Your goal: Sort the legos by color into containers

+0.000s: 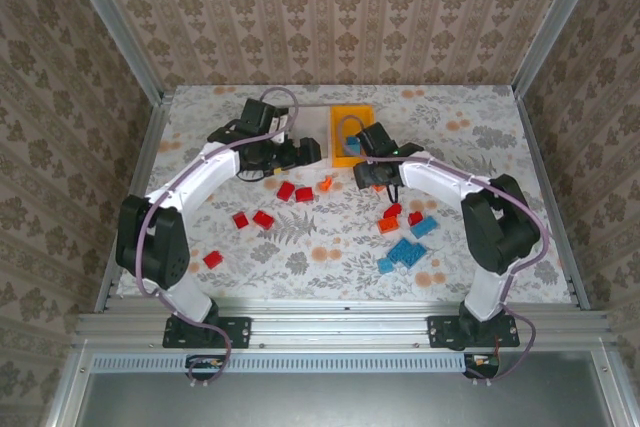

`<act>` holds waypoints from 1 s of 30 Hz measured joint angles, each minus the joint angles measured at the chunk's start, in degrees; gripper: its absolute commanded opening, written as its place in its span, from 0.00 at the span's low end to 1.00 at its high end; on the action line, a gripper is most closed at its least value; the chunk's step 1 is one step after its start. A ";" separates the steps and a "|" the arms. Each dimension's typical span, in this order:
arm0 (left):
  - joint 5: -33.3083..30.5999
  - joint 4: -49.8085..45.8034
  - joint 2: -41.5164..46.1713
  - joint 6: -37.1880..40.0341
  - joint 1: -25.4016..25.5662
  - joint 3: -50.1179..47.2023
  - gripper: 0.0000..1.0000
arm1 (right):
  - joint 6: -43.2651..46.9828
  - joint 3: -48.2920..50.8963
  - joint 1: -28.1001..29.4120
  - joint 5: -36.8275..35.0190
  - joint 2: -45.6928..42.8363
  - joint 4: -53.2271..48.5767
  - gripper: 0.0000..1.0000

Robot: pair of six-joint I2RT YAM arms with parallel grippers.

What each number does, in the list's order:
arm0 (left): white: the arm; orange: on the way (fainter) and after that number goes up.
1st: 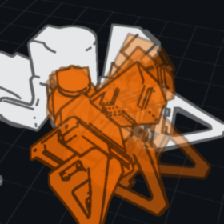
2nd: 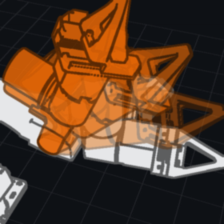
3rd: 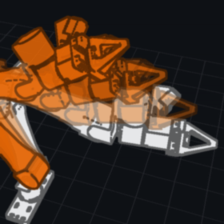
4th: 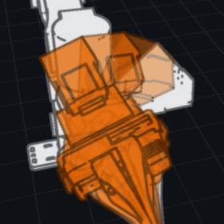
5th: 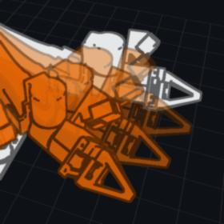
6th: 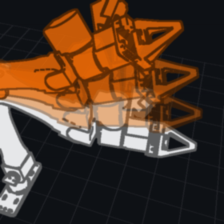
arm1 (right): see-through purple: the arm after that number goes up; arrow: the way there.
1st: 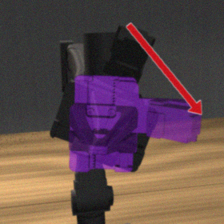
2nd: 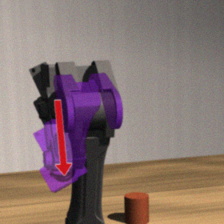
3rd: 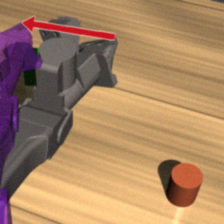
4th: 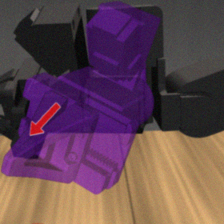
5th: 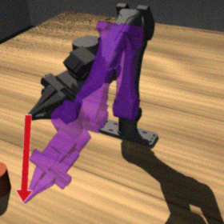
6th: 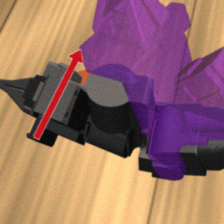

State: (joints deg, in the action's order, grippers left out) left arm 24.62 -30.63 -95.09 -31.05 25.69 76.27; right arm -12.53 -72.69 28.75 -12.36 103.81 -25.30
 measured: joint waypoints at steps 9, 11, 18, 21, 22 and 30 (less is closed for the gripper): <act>-0.44 -0.26 -0.63 0.68 -0.07 0.11 1.00 | 0.50 -4.11 -0.09 -1.64 7.96 0.59 0.56; -0.44 -0.26 -0.76 0.70 -0.07 0.15 1.00 | 0.63 -4.09 -0.02 -1.95 7.96 0.90 0.53; -0.44 -0.28 -0.98 0.83 -0.07 0.37 1.00 | 1.51 -2.01 0.04 -2.29 7.02 2.86 0.40; -0.44 -0.33 -0.98 0.85 -0.07 0.42 1.00 | 1.09 -0.22 0.31 -0.28 5.57 3.87 0.40; -0.44 -0.39 -0.98 0.85 -0.07 0.42 1.00 | 0.66 0.28 0.42 0.94 5.03 3.93 0.40; -0.44 -0.66 -0.98 0.87 -0.07 0.92 1.00 | -2.27 1.22 0.79 7.04 2.38 3.19 0.50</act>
State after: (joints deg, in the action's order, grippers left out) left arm 24.18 -31.29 -96.07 -30.17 25.63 77.19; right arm -14.81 -71.46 29.54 -5.32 106.19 -22.11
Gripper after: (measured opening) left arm 0.997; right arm 0.469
